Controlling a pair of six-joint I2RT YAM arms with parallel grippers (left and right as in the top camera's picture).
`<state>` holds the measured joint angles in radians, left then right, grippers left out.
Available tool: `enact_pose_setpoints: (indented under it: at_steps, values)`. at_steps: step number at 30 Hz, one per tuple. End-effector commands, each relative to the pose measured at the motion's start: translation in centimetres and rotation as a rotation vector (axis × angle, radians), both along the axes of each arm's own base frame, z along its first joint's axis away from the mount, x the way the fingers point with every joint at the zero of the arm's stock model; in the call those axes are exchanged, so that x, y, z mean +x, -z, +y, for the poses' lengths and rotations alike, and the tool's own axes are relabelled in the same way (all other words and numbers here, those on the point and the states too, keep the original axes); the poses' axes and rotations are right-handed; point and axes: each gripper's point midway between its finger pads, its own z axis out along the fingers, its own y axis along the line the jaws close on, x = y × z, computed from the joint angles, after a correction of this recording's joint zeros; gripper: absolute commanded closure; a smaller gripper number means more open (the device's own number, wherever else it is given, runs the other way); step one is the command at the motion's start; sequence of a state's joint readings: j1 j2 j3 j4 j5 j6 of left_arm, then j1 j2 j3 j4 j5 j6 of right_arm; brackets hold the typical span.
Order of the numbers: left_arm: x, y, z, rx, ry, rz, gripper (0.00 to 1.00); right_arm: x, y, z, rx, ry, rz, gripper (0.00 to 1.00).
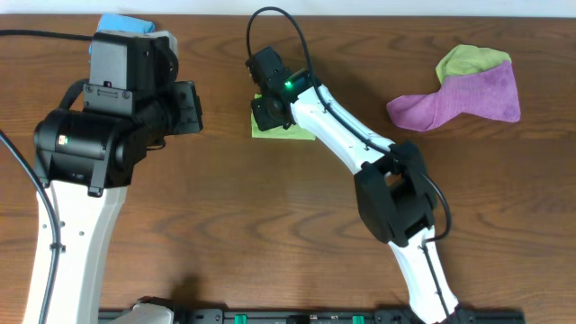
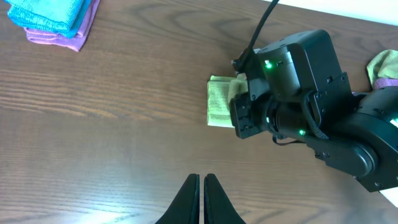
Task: Fold the cloth
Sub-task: 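Fold the right end of the strip leftward over the left half with the right gripper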
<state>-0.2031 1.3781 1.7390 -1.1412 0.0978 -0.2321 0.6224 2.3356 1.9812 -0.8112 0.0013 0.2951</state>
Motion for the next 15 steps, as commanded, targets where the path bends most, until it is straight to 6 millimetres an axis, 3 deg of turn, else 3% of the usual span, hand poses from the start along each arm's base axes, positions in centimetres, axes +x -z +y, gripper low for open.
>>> enact_pose_setpoints:
  at_steps: [1, 4, 6, 10, 13, 15]
  values:
    - [-0.1, -0.6, 0.2, -0.003, -0.005, -0.017, 0.94, -1.3, -0.2, 3.3, 0.112, -0.071, 0.041, 0.71]
    - [0.2, -0.8, 0.1, -0.006, -0.005, -0.028, 0.94, -2.2, -1.1, 6.2, 0.227, -0.14, 0.06, 0.57]
    - [0.3, -0.9, 0.1, -0.007, -0.006, -0.036, 0.93, -2.3, -1.4, 6.7, 0.239, -0.151, 0.051, 0.56]
    - [0.5, -0.9, 0.6, 0.009, -0.024, -0.043, 0.93, -1.5, -2.3, 5.8, 0.244, -0.131, 0.042, 0.46]
    - [1.0, -1.3, 1.0, 0.016, -0.042, -0.066, 0.93, -0.2, -4.6, 4.8, 0.261, -0.123, -0.002, 0.45]
    - [1.4, -1.6, 1.6, 0.012, -0.062, -0.084, 0.88, 0.5, -6.5, 4.1, 0.265, -0.136, -0.038, 0.41]
